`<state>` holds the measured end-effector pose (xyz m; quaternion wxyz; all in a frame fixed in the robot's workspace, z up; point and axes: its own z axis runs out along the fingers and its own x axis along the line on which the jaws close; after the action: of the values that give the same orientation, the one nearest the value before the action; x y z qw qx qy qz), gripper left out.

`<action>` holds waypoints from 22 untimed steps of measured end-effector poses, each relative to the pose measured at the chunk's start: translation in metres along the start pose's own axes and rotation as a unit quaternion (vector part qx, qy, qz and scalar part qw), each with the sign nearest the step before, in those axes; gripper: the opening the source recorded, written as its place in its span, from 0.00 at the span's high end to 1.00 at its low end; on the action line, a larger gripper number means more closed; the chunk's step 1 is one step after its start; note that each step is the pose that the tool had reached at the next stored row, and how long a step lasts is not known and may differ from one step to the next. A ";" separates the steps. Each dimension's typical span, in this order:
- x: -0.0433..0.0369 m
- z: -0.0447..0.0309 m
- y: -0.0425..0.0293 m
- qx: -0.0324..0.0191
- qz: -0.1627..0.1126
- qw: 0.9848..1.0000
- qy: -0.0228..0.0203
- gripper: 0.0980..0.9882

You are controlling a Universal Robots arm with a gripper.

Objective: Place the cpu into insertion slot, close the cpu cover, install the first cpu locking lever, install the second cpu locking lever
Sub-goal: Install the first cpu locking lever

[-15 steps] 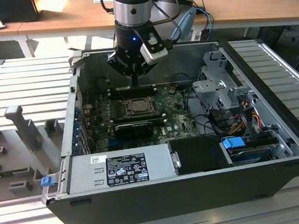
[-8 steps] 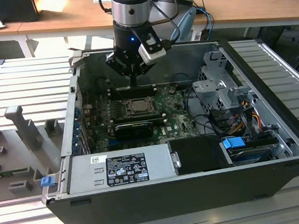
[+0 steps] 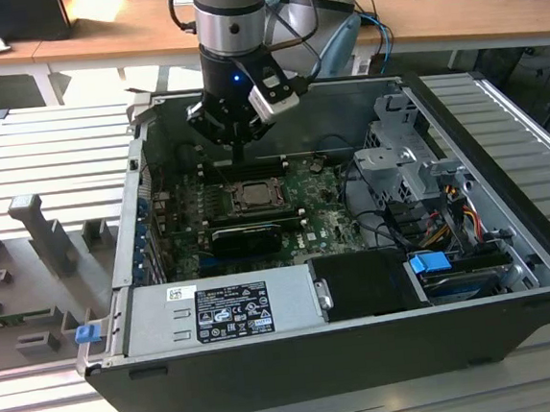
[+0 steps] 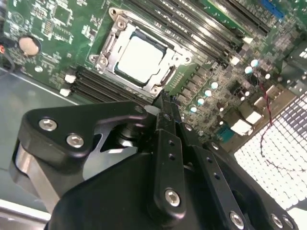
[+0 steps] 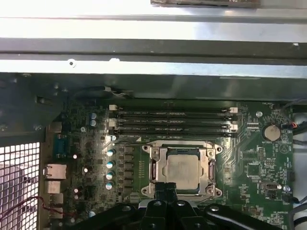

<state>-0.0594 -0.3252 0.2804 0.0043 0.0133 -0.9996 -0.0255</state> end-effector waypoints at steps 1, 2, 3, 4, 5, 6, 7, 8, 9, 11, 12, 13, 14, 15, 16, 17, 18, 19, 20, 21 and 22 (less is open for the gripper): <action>0.0038 0.0011 0.0000 0.000 0.000 1.000 0.000 0.99; 0.0077 0.0019 0.0001 0.000 0.000 1.000 -0.001 0.99; 0.0128 0.0031 0.0002 0.000 0.000 1.000 -0.001 0.99; 0.0169 0.0040 0.0002 -0.001 0.000 1.000 -0.001 0.99; 0.0265 0.0057 0.0004 -0.002 -0.001 1.000 -0.002 0.99; 0.0311 0.0066 0.0005 -0.002 -0.001 1.000 -0.002 0.99; 0.0349 0.0076 0.0006 -0.003 0.000 1.000 -0.002 0.99; 0.0402 0.0097 0.0008 -0.003 -0.001 1.000 -0.002 0.99; 0.0434 0.0119 0.0013 -0.003 -0.001 1.000 -0.002 0.99; 0.0486 0.0185 0.0036 -0.003 -0.001 1.000 -0.002 0.99; 0.0497 0.0203 0.0043 -0.003 -0.001 1.000 -0.002 0.99; 0.0503 0.0219 0.0053 -0.003 -0.001 1.000 -0.002 0.99; 0.0505 0.0231 0.0065 -0.003 -0.001 1.000 -0.002 0.99; 0.0506 0.0243 0.0085 -0.004 -0.001 1.000 -0.002 0.99; 0.0506 0.0247 0.0103 -0.004 -0.001 1.000 -0.002 0.99; 0.0506 0.0253 0.0130 -0.004 -0.001 1.000 -0.002 0.99; 0.0506 0.0255 0.0145 -0.005 -0.001 1.000 -0.002 0.99; 0.0510 0.0258 0.0167 -0.005 -0.001 1.000 -0.002 0.99; 0.0513 0.0259 0.0183 -0.005 -0.001 1.000 -0.002 0.99; 0.0517 0.0261 0.0197 -0.005 -0.001 1.000 -0.002 0.99; 0.0522 0.0266 0.0213 -0.005 -0.001 1.000 -0.002 0.99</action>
<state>-0.1124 -0.3040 0.2553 0.0024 0.0141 -0.9994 -0.0309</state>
